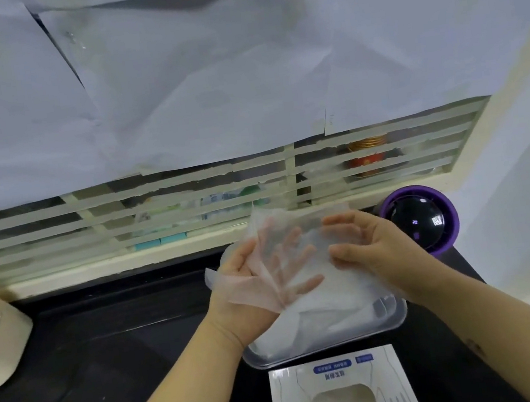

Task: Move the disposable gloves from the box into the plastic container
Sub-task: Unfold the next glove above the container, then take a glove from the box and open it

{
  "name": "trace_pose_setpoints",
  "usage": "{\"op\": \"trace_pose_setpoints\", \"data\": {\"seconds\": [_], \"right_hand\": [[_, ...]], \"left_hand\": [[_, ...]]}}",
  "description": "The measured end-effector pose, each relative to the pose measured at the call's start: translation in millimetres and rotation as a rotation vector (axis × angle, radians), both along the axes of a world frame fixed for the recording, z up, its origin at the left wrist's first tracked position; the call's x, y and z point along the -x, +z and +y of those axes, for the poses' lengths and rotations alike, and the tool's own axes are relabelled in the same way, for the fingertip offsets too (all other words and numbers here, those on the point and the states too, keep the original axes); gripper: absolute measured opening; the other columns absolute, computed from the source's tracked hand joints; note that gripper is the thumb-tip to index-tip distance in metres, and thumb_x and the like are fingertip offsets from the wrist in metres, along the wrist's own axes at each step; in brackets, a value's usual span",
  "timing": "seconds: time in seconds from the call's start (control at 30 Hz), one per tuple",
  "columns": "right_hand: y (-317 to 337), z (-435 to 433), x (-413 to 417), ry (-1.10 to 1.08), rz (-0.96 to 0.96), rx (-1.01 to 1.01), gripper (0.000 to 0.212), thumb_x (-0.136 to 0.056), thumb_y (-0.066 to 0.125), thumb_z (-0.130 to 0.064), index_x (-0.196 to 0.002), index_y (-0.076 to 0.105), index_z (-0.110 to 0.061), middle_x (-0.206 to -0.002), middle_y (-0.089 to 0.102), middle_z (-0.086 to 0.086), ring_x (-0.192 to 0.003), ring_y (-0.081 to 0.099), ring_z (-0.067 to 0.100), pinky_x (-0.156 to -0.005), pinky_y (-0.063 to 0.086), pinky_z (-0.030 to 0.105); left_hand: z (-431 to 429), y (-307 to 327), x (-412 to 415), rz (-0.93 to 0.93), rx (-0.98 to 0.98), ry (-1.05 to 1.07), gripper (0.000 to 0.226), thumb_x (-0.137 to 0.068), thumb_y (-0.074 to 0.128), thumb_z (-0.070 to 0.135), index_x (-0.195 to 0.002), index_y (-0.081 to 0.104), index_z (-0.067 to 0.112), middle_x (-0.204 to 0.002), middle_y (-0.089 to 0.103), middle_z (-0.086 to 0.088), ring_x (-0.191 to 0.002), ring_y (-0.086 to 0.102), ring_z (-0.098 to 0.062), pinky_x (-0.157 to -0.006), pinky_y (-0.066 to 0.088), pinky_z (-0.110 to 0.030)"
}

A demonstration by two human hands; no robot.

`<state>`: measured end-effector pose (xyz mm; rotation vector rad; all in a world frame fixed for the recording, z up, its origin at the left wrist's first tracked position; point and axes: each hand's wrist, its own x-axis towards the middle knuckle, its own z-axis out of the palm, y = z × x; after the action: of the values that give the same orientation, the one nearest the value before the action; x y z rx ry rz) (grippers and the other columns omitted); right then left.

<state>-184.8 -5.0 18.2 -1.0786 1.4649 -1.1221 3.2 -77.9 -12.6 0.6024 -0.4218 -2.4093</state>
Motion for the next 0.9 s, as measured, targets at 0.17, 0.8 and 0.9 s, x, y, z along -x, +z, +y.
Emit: {"op": "trace_pose_setpoints", "data": {"seconds": [0.17,0.8,0.9], "right_hand": [[-22.1,-15.0,7.6,0.08,0.496,-0.047,0.054,-0.09,0.062,-0.01,-0.137,0.045,-0.032,-0.081,0.067,-0.005,-0.051,0.055,0.006,-0.055,0.051,0.017],[-67.1,-30.9,3.0,0.358,1.027,-0.317,0.075,-0.093,0.059,-0.017,-0.153,0.014,-0.013,-0.158,0.02,0.007,-0.135,0.039,0.025,-0.107,0.035,0.03],[-57.5,-24.4,-3.3,0.353,1.211,-0.333,0.082,-0.094,0.06,-0.028,-0.154,0.005,-0.019,-0.16,-0.001,0.015,-0.144,0.02,0.034,-0.11,0.032,0.037]], "left_hand": [[-19.8,-8.1,-20.1,-0.13,-0.055,0.274,0.053,-0.09,0.046,0.058,-0.126,0.062,0.022,-0.131,0.062,-0.013,-0.123,0.055,-0.036,-0.102,0.041,-0.058],[-21.5,-57.6,19.5,-1.61,1.713,-1.133,0.042,-0.102,0.041,0.033,-0.143,0.044,0.023,-0.148,0.036,-0.006,-0.129,0.041,-0.028,-0.105,0.037,-0.042],[-22.8,-61.6,18.7,-1.61,1.735,-1.117,0.044,-0.102,0.041,0.035,-0.144,0.042,0.024,-0.151,0.032,-0.004,-0.13,0.039,-0.027,-0.105,0.037,-0.041]]}}
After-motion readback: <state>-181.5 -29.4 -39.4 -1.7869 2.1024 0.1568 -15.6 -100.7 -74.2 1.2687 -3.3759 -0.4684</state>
